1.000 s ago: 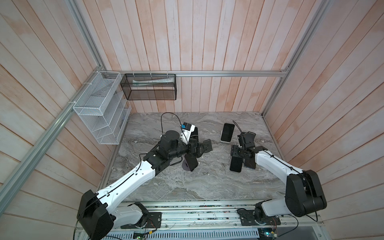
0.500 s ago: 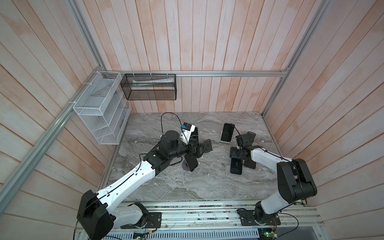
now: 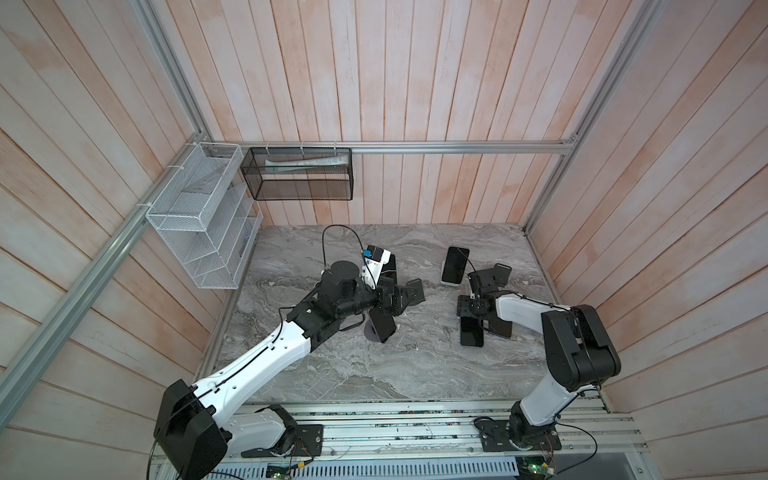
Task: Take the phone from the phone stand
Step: 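Lower the green-edged phone flat beside the blue-edged phone and open the right gripper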
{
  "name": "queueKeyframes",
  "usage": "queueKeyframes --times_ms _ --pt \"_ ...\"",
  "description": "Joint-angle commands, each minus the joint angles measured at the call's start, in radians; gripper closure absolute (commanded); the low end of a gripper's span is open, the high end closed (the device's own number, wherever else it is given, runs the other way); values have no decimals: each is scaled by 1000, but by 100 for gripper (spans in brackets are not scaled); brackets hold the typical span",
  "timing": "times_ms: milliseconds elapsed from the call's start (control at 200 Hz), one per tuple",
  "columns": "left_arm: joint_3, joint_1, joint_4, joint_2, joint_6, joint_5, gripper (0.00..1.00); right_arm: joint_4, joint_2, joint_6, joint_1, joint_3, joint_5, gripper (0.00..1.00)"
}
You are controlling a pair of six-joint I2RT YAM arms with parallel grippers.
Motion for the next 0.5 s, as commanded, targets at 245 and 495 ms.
queueKeyframes --times_ms 245,495 --pt "22 -1 7 8 26 7 0 24 12 -39 -21 -15 -7 37" --pt "19 -1 12 5 27 10 0 39 5 -38 -27 -22 -50 31"
